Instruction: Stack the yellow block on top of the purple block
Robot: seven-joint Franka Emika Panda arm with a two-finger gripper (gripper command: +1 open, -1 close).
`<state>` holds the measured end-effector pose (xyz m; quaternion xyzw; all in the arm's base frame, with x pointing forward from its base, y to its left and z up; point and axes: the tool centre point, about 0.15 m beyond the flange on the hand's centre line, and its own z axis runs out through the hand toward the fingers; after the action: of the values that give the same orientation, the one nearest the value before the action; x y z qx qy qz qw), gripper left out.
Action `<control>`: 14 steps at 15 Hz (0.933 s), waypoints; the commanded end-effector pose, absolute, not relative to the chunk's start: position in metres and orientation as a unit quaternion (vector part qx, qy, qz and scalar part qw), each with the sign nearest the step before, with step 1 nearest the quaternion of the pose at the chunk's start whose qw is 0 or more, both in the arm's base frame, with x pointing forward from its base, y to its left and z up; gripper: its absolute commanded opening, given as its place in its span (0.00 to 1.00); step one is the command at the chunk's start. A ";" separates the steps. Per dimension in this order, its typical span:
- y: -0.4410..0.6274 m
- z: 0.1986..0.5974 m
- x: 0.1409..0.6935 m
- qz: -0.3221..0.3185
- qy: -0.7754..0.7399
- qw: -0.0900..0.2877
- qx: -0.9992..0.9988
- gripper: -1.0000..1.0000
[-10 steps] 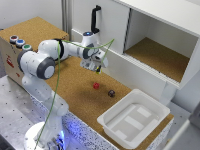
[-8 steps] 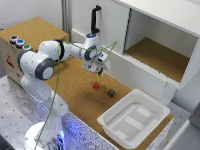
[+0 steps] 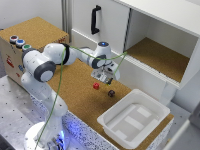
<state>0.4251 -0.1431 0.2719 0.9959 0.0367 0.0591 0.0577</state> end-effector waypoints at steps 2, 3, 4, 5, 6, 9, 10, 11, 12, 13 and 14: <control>-0.176 0.242 0.447 0.040 0.049 0.013 0.998 0.00; -0.177 0.239 0.447 0.038 0.048 0.010 0.998 0.00; -0.176 0.235 0.446 0.037 0.049 0.009 0.998 0.00; -0.177 0.233 0.447 0.036 0.044 0.009 0.998 0.00; -0.176 0.234 0.448 0.040 0.045 0.008 0.998 0.00; -0.169 0.238 0.447 0.044 0.054 0.006 0.998 0.00; -0.168 0.237 0.447 0.043 0.053 0.007 0.998 0.00; -0.166 0.234 0.445 0.038 0.055 0.004 0.998 0.00; -0.166 0.231 0.445 0.029 0.053 0.007 0.998 0.00; -0.164 0.230 0.444 0.027 0.058 0.007 0.998 0.00; -0.163 0.229 0.442 0.023 0.057 0.003 0.998 0.00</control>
<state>0.4330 -0.1599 0.2442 0.9969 0.0437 0.0511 0.0408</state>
